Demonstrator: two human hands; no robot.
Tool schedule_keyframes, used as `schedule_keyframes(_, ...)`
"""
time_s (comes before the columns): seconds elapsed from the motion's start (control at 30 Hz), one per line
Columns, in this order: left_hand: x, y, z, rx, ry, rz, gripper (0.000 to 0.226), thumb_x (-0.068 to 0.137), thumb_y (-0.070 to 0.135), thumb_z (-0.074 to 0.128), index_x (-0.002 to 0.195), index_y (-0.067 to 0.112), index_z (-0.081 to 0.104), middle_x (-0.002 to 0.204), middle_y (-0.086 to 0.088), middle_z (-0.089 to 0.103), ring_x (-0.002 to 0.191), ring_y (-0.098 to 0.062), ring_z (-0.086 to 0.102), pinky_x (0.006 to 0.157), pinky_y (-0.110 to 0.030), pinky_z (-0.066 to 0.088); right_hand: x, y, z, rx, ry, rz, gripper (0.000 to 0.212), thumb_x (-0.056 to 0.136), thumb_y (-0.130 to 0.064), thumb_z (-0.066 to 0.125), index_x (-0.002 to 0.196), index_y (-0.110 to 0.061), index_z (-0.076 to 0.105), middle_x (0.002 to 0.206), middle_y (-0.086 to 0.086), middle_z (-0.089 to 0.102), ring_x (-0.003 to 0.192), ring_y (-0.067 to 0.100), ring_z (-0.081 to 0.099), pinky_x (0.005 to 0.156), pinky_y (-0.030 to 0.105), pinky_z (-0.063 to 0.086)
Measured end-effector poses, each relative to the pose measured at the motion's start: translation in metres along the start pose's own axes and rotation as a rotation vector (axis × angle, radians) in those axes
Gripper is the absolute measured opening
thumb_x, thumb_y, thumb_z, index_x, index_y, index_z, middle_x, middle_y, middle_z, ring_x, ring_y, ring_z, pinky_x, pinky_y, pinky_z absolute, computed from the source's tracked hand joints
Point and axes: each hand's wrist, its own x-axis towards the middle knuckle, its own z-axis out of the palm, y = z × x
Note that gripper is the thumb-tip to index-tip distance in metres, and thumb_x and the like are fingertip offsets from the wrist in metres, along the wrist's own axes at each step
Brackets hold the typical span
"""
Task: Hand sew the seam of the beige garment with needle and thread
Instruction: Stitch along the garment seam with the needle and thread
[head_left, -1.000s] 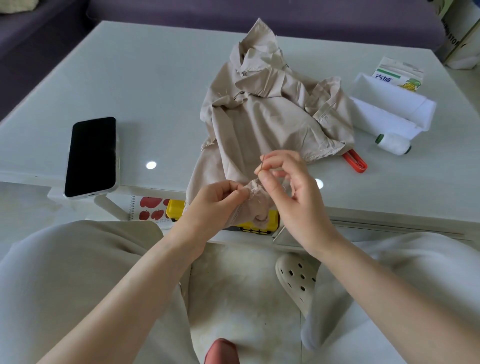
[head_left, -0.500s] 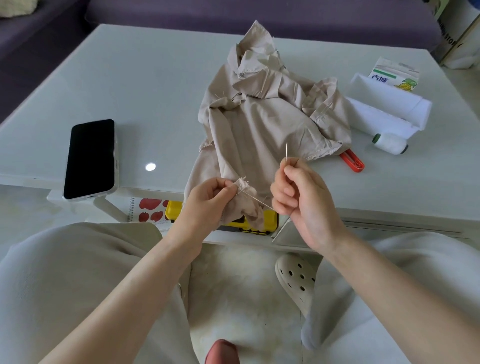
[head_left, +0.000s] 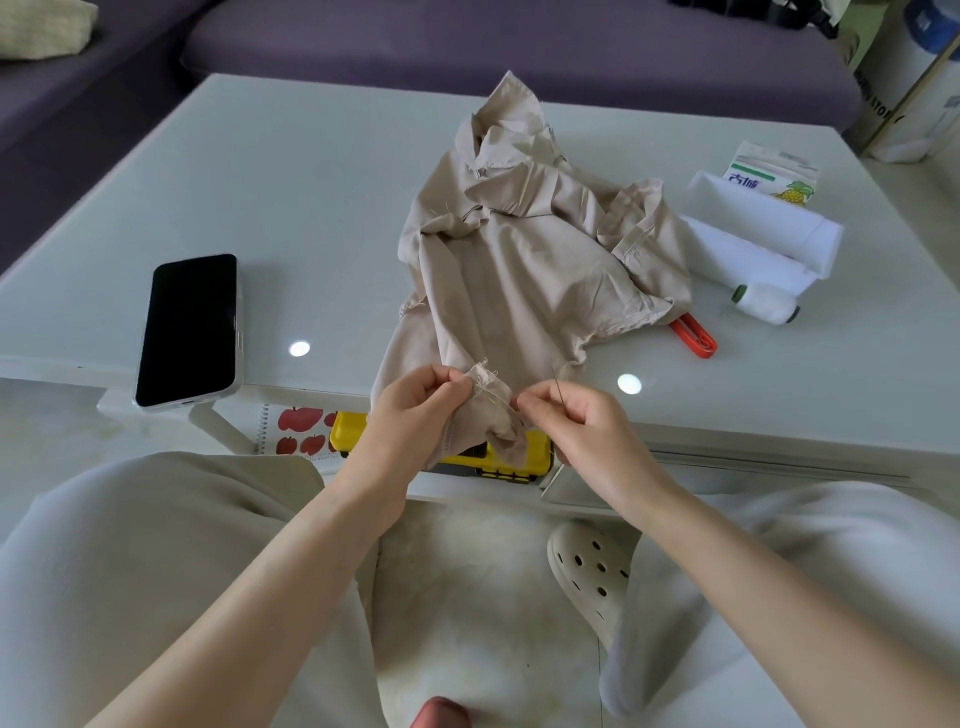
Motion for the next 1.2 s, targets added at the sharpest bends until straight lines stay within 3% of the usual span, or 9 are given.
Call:
schedule_keyframes(0.1,-0.001,0.000,0.000,-0.010,0.007,0.011,0.018,0.095,0.021,0.053,0.079,0.017,0.060,0.070,0.002,0.059,0.050,-0.001,0.053,0.042,-0.013,0.038,0.000,0.001,0.001,-0.014,-0.045,0.013,0.025,0.094,-0.028,0.055,0.086,-0.009,0.069,0.045,-0.016,0.042,0.044,0.001,0.036,0.050,0.010,0.030)
schedule_keyframes(0.23,0.000,0.001,-0.001,-0.025,0.025,0.026,0.020,0.095,0.020,0.053,0.077,0.017,0.059,0.069,0.001,0.059,0.052,-0.004,0.054,0.042,-0.015,0.038,0.000,-0.001,0.000,-0.015,-0.071,-0.018,0.023,0.093,-0.027,0.058,0.085,-0.008,0.069,0.057,-0.009,0.056,0.048,0.000,0.040,0.055,0.011,0.032)
schedule_keyframes(0.4,0.001,-0.001,-0.002,0.001,0.036,0.052,0.020,0.096,0.023,0.052,0.077,0.019,0.058,0.076,-0.001,0.058,0.069,-0.014,0.054,0.055,-0.022,0.044,0.005,-0.003,-0.010,0.025,0.093,-0.004,0.020,0.096,-0.017,0.052,0.088,-0.006,0.066,0.044,-0.021,0.051,0.044,-0.006,0.047,0.050,0.008,0.036)
schedule_keyframes(0.5,0.002,-0.001,-0.004,-0.018,0.041,0.068,0.019,0.096,0.023,0.052,0.079,0.019,0.058,0.077,-0.003,0.058,0.072,-0.017,0.054,0.052,-0.022,0.044,0.011,-0.001,-0.018,0.098,0.218,0.027,0.021,0.097,-0.022,0.050,0.082,-0.015,0.062,0.043,-0.015,0.040,0.044,0.002,0.034,0.050,0.014,0.029)
schedule_keyframes(0.63,0.003,-0.001,-0.005,-0.037,0.046,0.069,0.018,0.096,0.023,0.052,0.080,0.019,0.059,0.079,-0.004,0.059,0.073,-0.019,0.056,0.052,-0.023,0.044,0.019,0.003,-0.027,0.250,0.277,0.079,0.026,0.101,-0.022,0.042,0.081,-0.013,0.056,0.048,-0.013,0.032,0.044,0.003,0.025,0.049,0.016,0.025)
schedule_keyframes(0.8,0.004,-0.003,-0.004,0.005,0.026,0.069,0.017,0.096,0.020,0.052,0.081,0.016,0.059,0.080,-0.006,0.058,0.076,-0.018,0.055,0.049,-0.017,0.044,0.021,-0.002,-0.032,0.812,0.082,0.197,0.029,0.102,-0.021,0.037,0.078,-0.011,0.050,0.093,0.003,0.071,0.043,0.004,0.027,0.038,0.013,0.027)
schedule_keyframes(0.87,0.004,-0.004,-0.003,0.015,0.028,0.069,0.017,0.096,0.019,0.052,0.081,0.014,0.059,0.079,-0.006,0.058,0.076,-0.018,0.054,0.050,-0.017,0.044,0.021,-0.002,-0.033,0.879,0.034,0.227,0.028,0.102,-0.021,0.036,0.078,-0.011,0.048,0.081,0.000,0.070,0.040,0.003,0.027,0.035,0.012,0.024)
schedule_keyframes(0.97,0.005,-0.004,-0.003,0.010,0.048,0.070,0.017,0.096,0.019,0.052,0.081,0.014,0.058,0.077,-0.006,0.057,0.074,-0.019,0.053,0.052,-0.020,0.045,0.022,0.000,-0.031,0.794,0.000,0.242,0.027,0.102,-0.023,0.037,0.080,-0.013,0.048,0.058,-0.008,0.049,0.040,0.003,0.025,0.034,0.012,0.022)
schedule_keyframes(1.2,0.002,0.004,-0.003,-0.085,0.104,0.101,0.018,0.096,0.023,0.053,0.079,0.019,0.057,0.076,0.000,0.060,0.070,-0.016,0.060,0.061,-0.035,0.056,0.012,0.007,-0.025,0.297,-0.201,0.373,0.016,0.100,-0.023,0.044,0.100,-0.011,0.054,0.053,-0.012,0.037,0.044,0.003,0.025,0.038,0.011,0.021)
